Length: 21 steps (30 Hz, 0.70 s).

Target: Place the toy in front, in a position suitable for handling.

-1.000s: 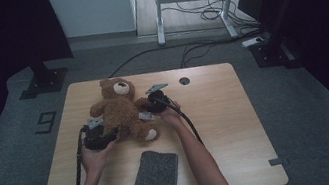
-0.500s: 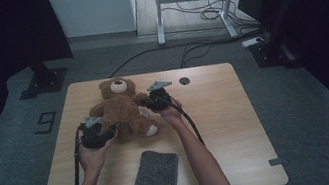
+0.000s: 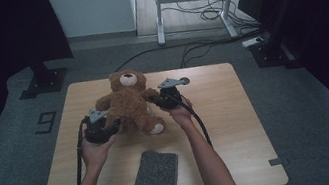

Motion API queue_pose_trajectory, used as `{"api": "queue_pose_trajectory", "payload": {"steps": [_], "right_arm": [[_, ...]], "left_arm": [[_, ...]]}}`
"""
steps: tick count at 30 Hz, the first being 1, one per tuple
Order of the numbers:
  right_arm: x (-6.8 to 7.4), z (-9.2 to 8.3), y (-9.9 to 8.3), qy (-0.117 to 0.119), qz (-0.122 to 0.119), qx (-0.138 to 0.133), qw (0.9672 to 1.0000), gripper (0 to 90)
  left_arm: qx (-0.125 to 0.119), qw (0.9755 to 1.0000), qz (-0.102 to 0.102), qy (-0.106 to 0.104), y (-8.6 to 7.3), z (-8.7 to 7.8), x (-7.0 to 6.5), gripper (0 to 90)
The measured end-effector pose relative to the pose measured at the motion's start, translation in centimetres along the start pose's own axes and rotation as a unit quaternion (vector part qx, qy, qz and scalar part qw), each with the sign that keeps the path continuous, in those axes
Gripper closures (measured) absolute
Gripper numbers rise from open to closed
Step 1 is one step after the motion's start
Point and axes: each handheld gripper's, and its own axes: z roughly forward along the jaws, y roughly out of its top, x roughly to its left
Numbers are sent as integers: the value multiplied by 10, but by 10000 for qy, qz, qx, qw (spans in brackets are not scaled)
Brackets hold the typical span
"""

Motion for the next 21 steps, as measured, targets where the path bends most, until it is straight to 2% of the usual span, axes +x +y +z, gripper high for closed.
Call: {"api": "queue_pose_trajectory", "payload": {"steps": [9,19,21], "right_arm": [[-6,-31,7,-177,-7,-207,9996,773],[-15,-50,-3,-255,170,-396,9987,775],[-16,-53,-4,-254,147,-436,9986,774]], "left_arm": [[-53,9997,202,-124,15,4,-7,645],[-3,9991,374,-175,22,15,-10,646],[1,9991,386,-182,23,17,-10,646]]}}
